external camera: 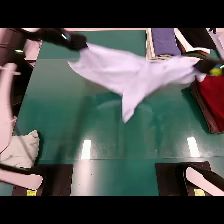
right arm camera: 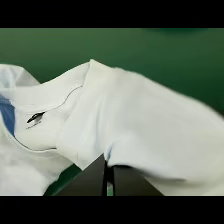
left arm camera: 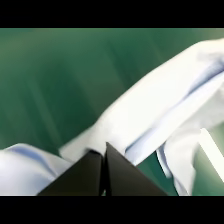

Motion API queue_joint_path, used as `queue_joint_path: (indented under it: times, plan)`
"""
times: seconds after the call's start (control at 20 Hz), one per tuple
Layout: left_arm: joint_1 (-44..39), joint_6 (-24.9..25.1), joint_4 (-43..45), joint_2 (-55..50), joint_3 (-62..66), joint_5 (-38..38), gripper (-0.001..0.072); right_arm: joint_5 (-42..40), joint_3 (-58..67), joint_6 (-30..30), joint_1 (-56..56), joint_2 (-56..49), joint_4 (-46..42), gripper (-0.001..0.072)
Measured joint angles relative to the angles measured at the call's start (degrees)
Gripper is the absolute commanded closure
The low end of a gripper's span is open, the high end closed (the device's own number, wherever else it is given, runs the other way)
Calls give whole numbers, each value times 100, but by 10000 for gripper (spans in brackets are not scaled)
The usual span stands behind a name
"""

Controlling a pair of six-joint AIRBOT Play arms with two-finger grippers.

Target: Fold the shirts.

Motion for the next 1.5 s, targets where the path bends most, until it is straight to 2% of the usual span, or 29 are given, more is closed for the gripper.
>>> queue_joint_path:
  times: [0.25, 0.45, 0.65, 0.8, 0.95, 1.1, 1.25, 1.4, 1.45, 1.5]
  plan:
    - [39, 142, 227, 1895, 7, 289, 685, 179, 1143, -79, 9, 1143, -24, 697]
    - [44, 179, 297, 2870, 2, 323, 685, 428, 1923, -85, 11, 1510, -24, 696]
    - [44, 177, 197, 3259, -175, -59, 685, 935, 2754, 74, 11, 1283, -11, 696]
    - [44, 125, 166, 3314, -940, -485, 685, 1572, 3010, 297, 55, 704, -4, 696]
    - [44, 46, 120, 3274, -2247, -612, 685, 2098, 2544, 426, 315, 46, -17, 696]
    - [44, 26, 107, 3191, -3805, -492, 684, 2293, 1624, 444, 765, -566, -55, 697]
    - [48, 28, 125, 3158, -5174, -31, 684, 2079, 704, 413, 1196, -1005, -181, 696]
    - [52, 31, 177, 3145, -5923, 378, 684, 1696, 127, 396, 1390, -1237, -260, 694]
    - [52, 33, 181, 3145, -6048, 466, 684, 1572, 33, 393, 1403, -1268, -264, 584]
    - [52, 35, 197, 3143, -6144, 542, 684, 1443, -24, 391, 1384, -1287, -286, 326]
